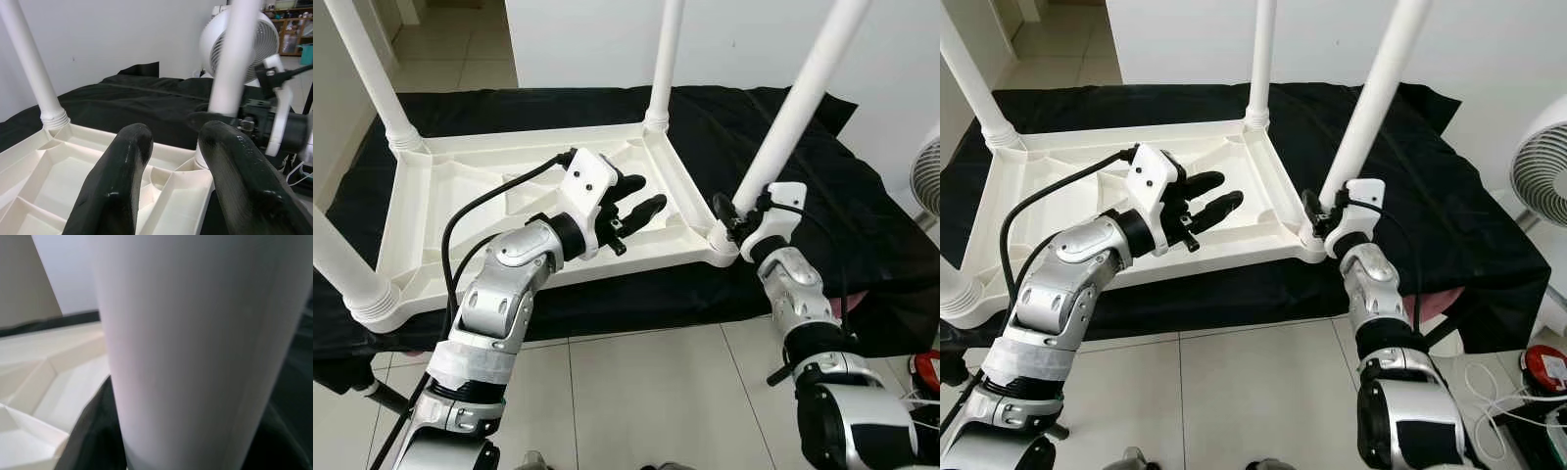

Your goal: Building children table

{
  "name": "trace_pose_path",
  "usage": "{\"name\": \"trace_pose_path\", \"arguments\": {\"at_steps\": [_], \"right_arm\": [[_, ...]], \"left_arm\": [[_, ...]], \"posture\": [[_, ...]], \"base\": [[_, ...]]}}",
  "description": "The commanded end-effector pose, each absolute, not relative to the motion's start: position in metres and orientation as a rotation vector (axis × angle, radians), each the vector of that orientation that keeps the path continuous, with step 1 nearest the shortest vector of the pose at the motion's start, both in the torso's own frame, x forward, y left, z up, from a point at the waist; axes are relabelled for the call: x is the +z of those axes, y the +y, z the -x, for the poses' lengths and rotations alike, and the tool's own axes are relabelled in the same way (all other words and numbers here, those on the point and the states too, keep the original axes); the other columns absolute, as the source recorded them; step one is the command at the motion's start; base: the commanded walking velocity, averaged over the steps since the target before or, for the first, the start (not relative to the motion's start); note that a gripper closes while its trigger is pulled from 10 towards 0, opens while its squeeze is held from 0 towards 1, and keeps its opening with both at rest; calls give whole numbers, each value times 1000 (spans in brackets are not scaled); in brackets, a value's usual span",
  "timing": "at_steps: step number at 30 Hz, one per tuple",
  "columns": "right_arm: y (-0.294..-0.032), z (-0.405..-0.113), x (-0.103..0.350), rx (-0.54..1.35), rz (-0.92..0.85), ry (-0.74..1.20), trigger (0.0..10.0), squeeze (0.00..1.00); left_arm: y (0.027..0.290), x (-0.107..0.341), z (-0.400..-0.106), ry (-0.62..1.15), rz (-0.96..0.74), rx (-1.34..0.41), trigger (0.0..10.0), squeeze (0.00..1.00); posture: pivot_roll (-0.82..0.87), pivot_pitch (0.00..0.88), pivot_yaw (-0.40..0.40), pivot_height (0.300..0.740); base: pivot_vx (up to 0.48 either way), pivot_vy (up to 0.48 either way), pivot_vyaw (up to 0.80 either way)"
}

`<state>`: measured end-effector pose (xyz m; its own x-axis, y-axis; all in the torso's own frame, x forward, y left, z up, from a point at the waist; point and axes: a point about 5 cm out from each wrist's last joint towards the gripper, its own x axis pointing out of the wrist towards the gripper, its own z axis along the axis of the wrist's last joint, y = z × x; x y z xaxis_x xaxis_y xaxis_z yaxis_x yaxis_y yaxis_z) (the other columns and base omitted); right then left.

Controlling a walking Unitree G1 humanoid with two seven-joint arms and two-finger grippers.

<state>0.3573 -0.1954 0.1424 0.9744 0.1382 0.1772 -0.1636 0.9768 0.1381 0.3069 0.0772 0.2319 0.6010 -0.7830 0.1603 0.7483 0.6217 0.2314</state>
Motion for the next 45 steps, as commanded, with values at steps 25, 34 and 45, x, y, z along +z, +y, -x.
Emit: {"name": "trace_pose_path", "arguments": {"at_steps": [25, 34, 45], "right_arm": [[-181, -347, 98, 238, 13, 128, 10000, 0], [-183, -347, 91, 265, -25, 203, 10000, 0], [-201, -345, 82, 109, -237, 257, 10000, 0]], "left_arm": [[77, 232, -308, -249, -131, -836, 10000, 0], [77, 233, -308, -254, -135, -838, 10000, 0], [75, 234, -307, -257, -137, -851, 10000, 0]], "posture": [[31, 71, -21, 740], [29, 62, -17, 740], [28, 63, -13, 740]], "base": [[0, 0, 0], [0, 0, 0], [0, 0, 0]]}}
